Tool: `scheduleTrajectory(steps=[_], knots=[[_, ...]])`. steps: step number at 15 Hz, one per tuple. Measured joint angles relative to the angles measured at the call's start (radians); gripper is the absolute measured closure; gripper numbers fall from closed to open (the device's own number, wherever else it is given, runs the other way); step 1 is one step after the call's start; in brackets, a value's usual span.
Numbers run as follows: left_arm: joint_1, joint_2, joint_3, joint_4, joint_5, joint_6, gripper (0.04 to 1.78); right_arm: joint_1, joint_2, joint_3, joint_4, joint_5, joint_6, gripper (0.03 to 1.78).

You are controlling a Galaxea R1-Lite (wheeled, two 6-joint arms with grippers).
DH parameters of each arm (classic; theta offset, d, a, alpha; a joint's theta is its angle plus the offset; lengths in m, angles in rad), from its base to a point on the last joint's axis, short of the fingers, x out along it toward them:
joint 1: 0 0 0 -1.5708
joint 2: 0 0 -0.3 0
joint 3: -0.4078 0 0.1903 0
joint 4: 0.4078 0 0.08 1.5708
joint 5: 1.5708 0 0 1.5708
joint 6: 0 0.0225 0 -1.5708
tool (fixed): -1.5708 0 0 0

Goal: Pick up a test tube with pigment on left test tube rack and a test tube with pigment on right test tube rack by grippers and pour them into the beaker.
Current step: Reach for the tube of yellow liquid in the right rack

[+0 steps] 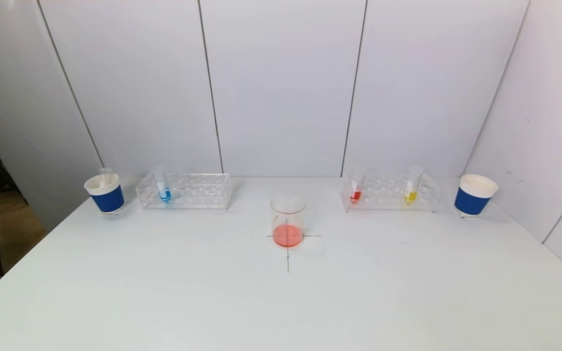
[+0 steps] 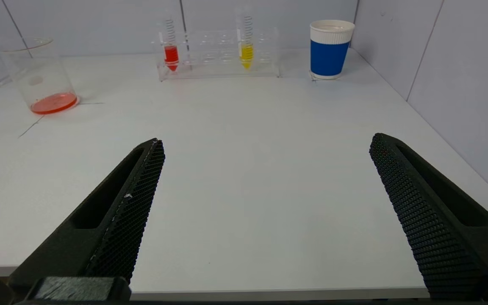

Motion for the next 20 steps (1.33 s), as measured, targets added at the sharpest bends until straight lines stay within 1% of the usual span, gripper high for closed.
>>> scheduleTrajectory(steps=[3, 4, 6, 8, 11, 16, 18, 20], knots=[[0.0, 0.0, 0.0, 0.0, 0.0, 0.0, 0.06, 0.0, 0.0, -0.001, -0.01, -0.001, -0.008, 0.05], [0.0, 0.0, 0.0, 0.0, 0.0, 0.0, 0.06, 0.0, 0.0, -0.015, -0.01, 0.007, -0.011, 0.05], [0.0, 0.0, 0.0, 0.0, 0.0, 0.0, 0.06, 0.0, 0.012, -0.09, 0.005, 0.029, -0.013, 0.05], [0.0, 0.0, 0.0, 0.0, 0.0, 0.0, 0.06, 0.0, 0.08, -0.203, 0.012, 0.038, -0.015, 0.05], [0.0, 0.0, 0.0, 0.0, 0.0, 0.0, 0.06, -0.006, 0.289, -0.39, -0.007, 0.046, -0.024, 0.05], [0.0, 0.0, 0.0, 0.0, 0.001, 0.0, 0.06, -0.008, 0.78, -0.679, -0.103, 0.04, -0.024, 0.05], [0.0, 0.0, 0.0, 0.0, 0.0, 0.0, 0.06, -0.002, 0.966, -0.747, -0.171, 0.032, -0.021, 0.05], [0.0, 0.0, 0.0, 0.0, 0.0, 0.0, 0.06, 0.011, 1.129, -0.776, -0.273, 0.016, -0.02, 0.05]])
